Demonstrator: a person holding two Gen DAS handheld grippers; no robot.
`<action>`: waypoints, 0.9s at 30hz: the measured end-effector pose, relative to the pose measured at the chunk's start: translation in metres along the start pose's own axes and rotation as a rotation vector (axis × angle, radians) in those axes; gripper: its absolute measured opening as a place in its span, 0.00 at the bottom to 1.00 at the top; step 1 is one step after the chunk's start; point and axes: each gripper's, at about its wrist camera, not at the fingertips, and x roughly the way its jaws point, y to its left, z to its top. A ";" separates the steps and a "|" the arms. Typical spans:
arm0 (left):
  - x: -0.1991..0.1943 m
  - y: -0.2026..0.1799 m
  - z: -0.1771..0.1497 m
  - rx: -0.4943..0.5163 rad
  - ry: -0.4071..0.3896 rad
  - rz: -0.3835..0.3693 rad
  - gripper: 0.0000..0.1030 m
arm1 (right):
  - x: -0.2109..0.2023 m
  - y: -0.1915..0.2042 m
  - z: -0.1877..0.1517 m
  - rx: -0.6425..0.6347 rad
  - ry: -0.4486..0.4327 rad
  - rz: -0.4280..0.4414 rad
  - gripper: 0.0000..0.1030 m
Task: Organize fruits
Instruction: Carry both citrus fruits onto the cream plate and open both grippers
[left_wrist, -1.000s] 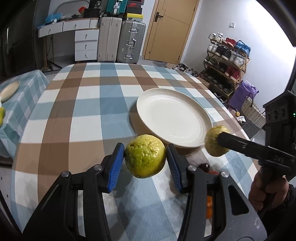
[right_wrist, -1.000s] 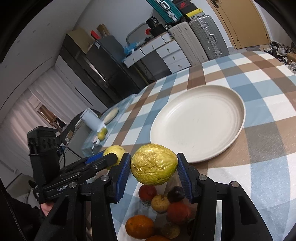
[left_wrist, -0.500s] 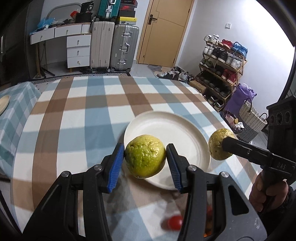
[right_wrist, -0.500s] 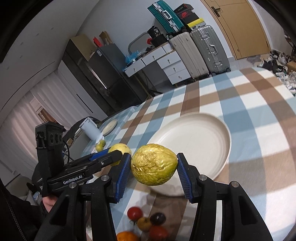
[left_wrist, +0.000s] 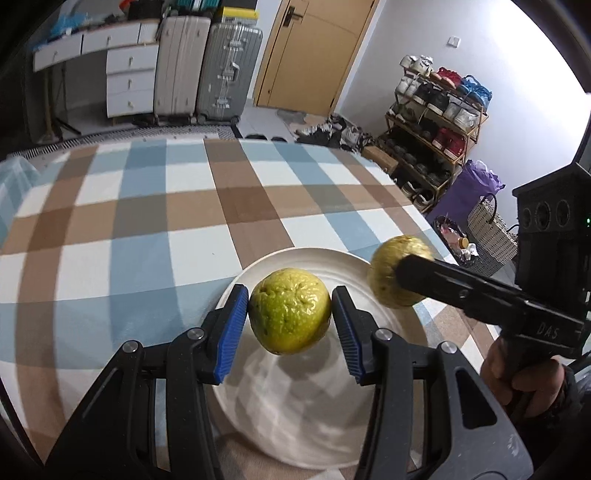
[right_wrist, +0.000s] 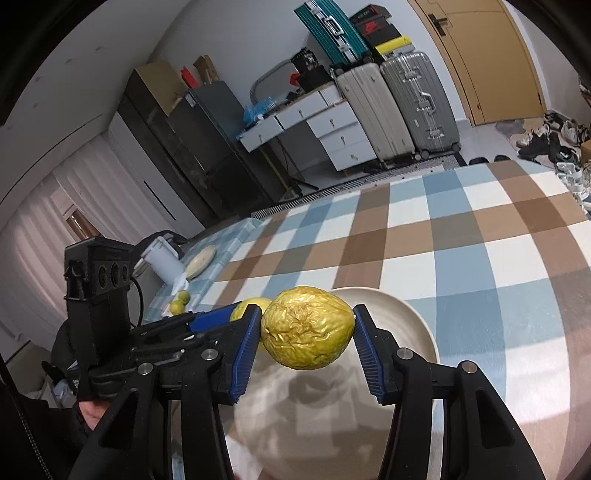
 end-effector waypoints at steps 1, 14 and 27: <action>0.006 0.001 0.001 0.000 0.006 -0.004 0.43 | 0.006 -0.004 0.001 0.009 0.007 0.000 0.50; 0.047 0.003 0.008 0.011 0.029 -0.033 0.43 | 0.046 -0.036 0.001 0.088 0.077 -0.031 0.50; 0.027 0.000 0.008 0.010 -0.022 -0.028 0.70 | 0.036 -0.030 0.005 0.091 0.028 -0.029 0.69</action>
